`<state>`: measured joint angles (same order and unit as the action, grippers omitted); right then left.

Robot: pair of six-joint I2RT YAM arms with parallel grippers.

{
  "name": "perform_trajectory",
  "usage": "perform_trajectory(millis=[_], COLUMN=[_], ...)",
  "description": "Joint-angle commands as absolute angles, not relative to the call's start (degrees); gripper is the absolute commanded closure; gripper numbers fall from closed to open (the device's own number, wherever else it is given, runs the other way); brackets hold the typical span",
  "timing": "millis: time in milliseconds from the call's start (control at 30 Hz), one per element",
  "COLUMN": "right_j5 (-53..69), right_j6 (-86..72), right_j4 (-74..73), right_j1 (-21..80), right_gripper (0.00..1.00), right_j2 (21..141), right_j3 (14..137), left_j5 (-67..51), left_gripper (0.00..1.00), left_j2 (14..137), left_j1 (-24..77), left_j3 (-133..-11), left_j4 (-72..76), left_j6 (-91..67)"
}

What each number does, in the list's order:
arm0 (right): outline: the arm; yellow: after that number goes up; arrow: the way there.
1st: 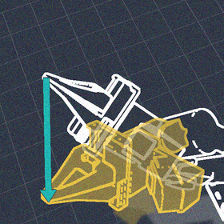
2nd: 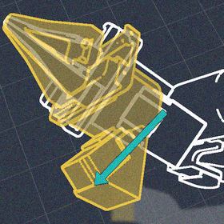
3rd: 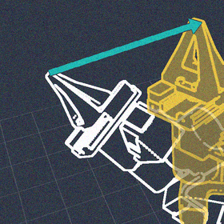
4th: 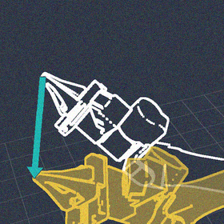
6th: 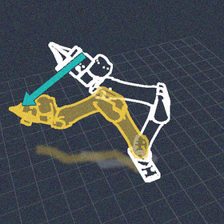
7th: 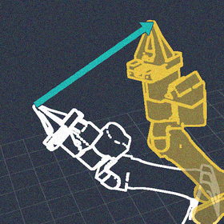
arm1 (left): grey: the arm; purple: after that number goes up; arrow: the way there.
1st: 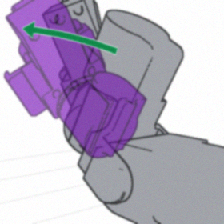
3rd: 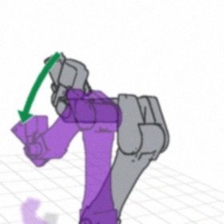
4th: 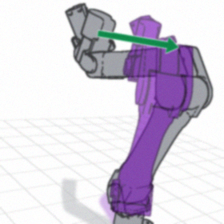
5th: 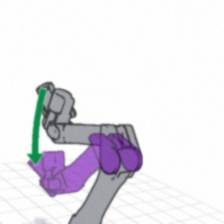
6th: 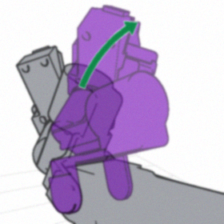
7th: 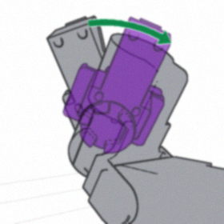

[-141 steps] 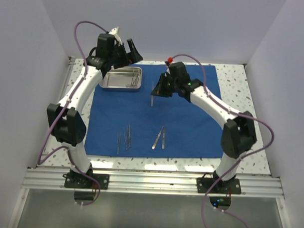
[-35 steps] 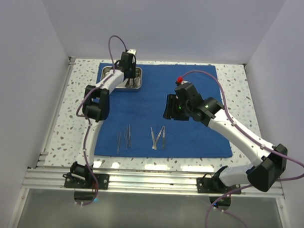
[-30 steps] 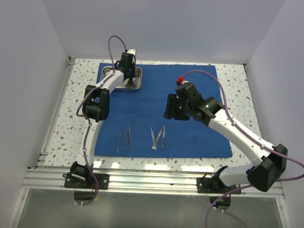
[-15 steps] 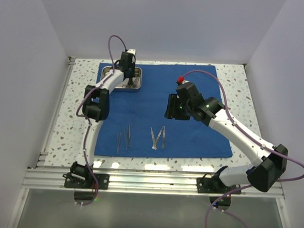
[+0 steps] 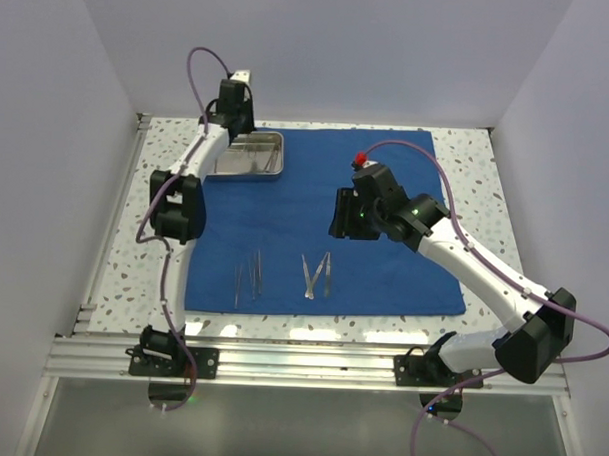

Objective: Open and lay out the surgical kit
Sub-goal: Pick up the medical item from the container, then place the medical item in the surgical kit.

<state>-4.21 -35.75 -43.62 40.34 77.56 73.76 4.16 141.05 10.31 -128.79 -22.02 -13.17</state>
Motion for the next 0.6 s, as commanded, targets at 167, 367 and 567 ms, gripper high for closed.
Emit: perform_trajectory(millis=[167,367,567], right_j5=[-1.2,11.0,15.6], right_j6=[-31.4,-34.1,-35.5], right_j4=[-37.4,-28.7,-24.7], right_j1=[38.9,33.1,31.5], right_gripper=[0.46,0.23,0.21], right_j2=[82.8,94.3,109.2], right_j3=[81.6,92.4,108.6], left_j5=[-1.0,-5.2,-8.4], left_gripper=[1.0,1.0,1.0], left_j2=[132.9,126.8,122.5], left_j1=[9.5,10.2,12.0], left_j3=[-130.9,-125.1,-122.4], left_j4=[-19.9,-19.9,-22.7], left_j6=[-18.4,-21.6,-25.0])
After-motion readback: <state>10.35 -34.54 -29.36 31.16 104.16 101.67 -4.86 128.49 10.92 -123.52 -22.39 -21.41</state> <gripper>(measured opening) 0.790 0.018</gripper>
